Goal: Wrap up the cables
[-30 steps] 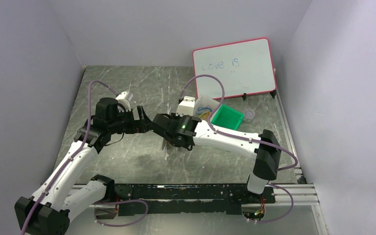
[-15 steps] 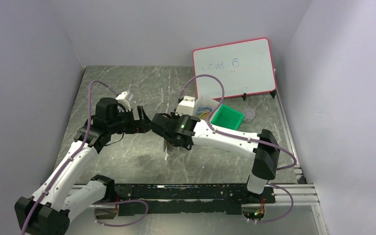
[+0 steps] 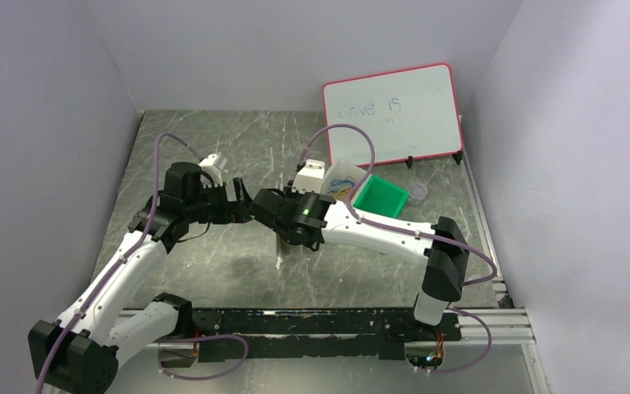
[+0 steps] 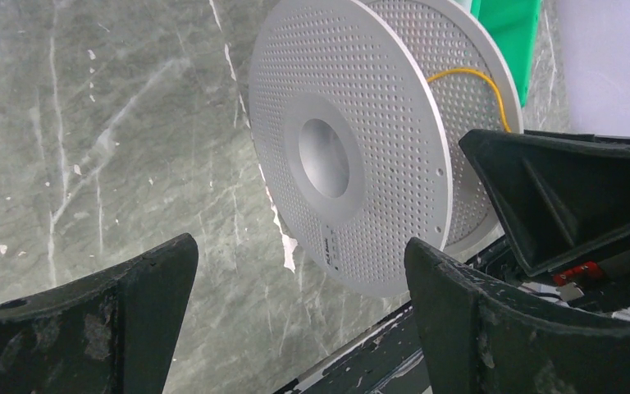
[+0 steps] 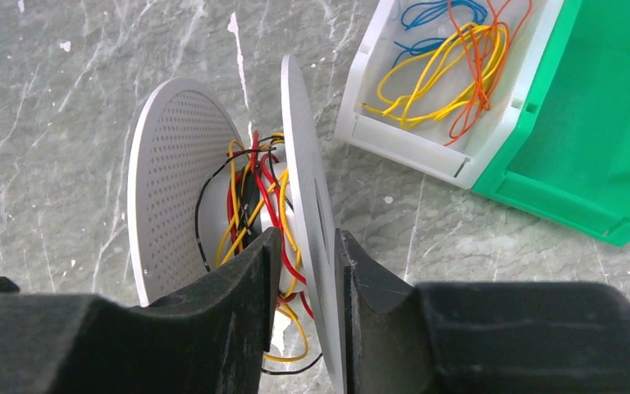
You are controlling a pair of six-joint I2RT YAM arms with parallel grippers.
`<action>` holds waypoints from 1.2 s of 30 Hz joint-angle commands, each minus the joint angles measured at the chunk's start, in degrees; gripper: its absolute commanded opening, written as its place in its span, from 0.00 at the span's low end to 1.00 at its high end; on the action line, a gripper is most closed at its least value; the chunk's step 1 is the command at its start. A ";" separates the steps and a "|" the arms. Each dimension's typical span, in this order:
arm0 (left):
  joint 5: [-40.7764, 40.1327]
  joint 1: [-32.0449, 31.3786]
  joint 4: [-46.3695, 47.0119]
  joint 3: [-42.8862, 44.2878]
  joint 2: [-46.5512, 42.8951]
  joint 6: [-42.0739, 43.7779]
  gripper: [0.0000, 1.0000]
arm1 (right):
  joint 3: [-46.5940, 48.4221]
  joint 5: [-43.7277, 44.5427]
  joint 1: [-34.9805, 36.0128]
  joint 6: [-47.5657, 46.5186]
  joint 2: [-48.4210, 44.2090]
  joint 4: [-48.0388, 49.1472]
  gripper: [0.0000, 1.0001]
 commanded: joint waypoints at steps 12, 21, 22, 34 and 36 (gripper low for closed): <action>4.16 -0.20 2.80 2.45 7.33 0.59 0.99 | -9.54 0.27 0.01 -13.69 -11.78 17.98 0.47; -1.20 -0.37 -1.32 9.69 7.62 1.55 0.98 | -14.39 -0.08 -0.57 -18.57 -15.61 23.27 0.50; -1.59 -0.41 -1.54 10.56 7.67 1.57 0.98 | -15.23 -0.05 -0.63 -18.92 -16.37 23.89 0.50; -5.51 -8.77 -2.23 21.67 19.54 2.61 0.95 | -27.45 3.38 -0.97 -17.99 -30.86 25.32 0.53; -7.80 -11.06 -3.56 24.47 23.38 3.41 0.93 | -29.10 3.62 -0.99 -16.88 -32.94 24.26 0.53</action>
